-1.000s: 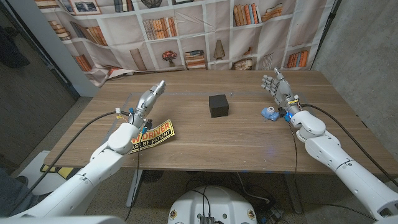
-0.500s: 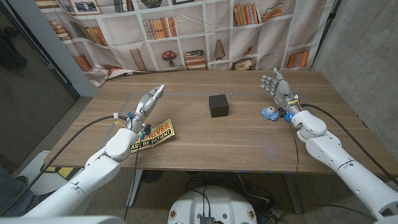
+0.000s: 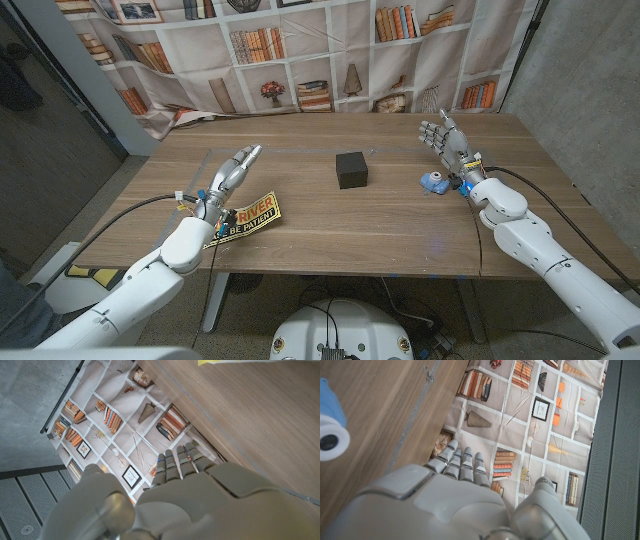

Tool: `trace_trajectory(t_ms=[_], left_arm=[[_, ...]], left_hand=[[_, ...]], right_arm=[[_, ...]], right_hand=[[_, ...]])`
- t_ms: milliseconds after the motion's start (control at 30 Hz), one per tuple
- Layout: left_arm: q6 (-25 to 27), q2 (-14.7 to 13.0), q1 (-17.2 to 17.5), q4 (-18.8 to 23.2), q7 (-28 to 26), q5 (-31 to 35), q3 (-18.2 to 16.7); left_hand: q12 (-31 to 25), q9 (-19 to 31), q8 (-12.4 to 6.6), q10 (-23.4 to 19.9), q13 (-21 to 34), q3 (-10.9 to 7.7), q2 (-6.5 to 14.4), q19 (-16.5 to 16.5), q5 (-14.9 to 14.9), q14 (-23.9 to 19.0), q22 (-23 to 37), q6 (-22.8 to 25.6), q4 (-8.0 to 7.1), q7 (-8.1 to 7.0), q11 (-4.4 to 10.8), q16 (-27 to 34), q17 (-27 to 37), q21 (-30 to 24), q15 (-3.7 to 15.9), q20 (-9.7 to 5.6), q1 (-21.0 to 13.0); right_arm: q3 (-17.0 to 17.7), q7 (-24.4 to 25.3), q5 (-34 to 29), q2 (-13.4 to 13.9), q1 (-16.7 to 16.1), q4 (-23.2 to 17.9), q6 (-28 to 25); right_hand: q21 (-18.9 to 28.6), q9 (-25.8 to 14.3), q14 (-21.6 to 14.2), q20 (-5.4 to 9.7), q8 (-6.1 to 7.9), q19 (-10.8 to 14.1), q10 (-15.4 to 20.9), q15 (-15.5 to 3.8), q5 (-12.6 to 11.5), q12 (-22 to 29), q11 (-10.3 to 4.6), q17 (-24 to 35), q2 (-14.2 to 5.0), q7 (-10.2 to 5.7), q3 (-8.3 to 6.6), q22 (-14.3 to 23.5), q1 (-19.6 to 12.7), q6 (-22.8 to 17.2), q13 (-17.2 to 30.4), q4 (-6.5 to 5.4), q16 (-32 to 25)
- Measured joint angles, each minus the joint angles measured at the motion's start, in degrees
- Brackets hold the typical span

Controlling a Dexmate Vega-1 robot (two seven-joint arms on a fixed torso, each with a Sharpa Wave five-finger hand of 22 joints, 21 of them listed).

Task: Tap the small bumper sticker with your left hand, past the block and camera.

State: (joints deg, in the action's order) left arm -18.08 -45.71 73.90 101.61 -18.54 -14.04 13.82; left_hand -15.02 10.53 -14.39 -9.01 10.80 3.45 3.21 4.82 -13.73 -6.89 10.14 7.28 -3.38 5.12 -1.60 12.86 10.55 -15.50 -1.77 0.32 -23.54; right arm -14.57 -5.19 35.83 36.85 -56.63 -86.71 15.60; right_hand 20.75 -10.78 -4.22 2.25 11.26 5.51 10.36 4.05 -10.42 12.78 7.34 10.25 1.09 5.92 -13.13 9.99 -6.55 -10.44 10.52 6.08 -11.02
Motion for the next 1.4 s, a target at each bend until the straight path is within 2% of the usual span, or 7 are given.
trace_trajectory(t_ms=[300, 800, 967, 1400], left_arm=[[0.2, -1.5, 2.8, 1.4, -1.7, 1.6, -1.3], [1.7, -4.2, 7.6, 3.7, -5.0, 5.4, -4.1], [2.1, -5.1, 9.1, 4.4, -5.6, 6.3, -5.0], [1.8, -5.5, 13.9, 6.7, -7.6, 8.3, -7.0]], left_hand=[[0.0, 0.0, 0.0, -0.7, 0.0, 0.01, 0.0, 0.5, 0.0, -0.6, 0.0, 0.6, 0.33, 0.02, 0.09, 0.0, 0.0, 0.0, 0.06, -0.49, 0.0], [0.2, 0.0, 0.0, -1.5, 0.0, 0.08, 0.3, 1.2, 0.0, -1.4, 0.0, 1.5, 0.39, 0.1, 0.28, 0.0, 0.0, 0.3, 0.03, -0.41, -0.8], [0.2, 0.0, 0.0, -1.5, 0.0, 0.08, 0.3, 1.5, 0.0, -1.7, 0.0, 1.7, 0.39, 0.27, 0.28, 0.0, 0.0, 0.3, 0.33, -0.58, -0.8], [0.2, 0.0, -0.01, -3.2, 0.0, 0.24, 0.4, 2.9, 0.0, -3.2, 0.0, 3.4, 0.55, -0.1, 0.58, 0.0, 0.0, 0.3, 0.44, -0.41, -0.9]], right_arm=[[0.2, 0.5, -0.5, 0.8, -0.8, -1.6, -0.1], [0.4, 1.6, -1.4, 2.0, -1.6, -3.9, -1.9], [0.2, 2.0, -1.8, 2.2, -1.7, -4.5, -2.4], [-0.4, 2.0, -2.6, 2.1, -1.2, -4.9, -2.6]], right_hand=[[-0.2, 0.0, 0.0, 0.0, 0.0, 0.0, 0.0, 0.0, 0.0, 0.0, 0.0, 0.0, 0.0, -0.23, 0.0, 0.0, 0.0, -0.2, 0.0, 0.0, 0.0], [-0.4, 0.0, 0.0, -0.01, 0.0, 0.0, 0.0, -0.01, 0.0, 0.0, 0.0, 0.0, 0.0, -0.3, 0.0, 0.0, 0.0, -0.3, 0.0, 0.0, 0.0], [-0.4, 0.0, 0.0, -0.4, 0.0, 0.4, 0.0, -0.01, 0.0, 0.0, 0.0, 0.0, 0.0, -0.3, 0.0, 0.0, 0.0, -0.3, 0.0, 0.0, 0.0], [-0.9, 0.0, -0.2, -0.4, 0.0, 0.4, 0.0, 0.03, 0.0, 0.0, 0.0, 0.0, 0.0, -0.3, 0.0, 0.0, 0.0, -0.3, 0.0, 0.0, 0.0]])
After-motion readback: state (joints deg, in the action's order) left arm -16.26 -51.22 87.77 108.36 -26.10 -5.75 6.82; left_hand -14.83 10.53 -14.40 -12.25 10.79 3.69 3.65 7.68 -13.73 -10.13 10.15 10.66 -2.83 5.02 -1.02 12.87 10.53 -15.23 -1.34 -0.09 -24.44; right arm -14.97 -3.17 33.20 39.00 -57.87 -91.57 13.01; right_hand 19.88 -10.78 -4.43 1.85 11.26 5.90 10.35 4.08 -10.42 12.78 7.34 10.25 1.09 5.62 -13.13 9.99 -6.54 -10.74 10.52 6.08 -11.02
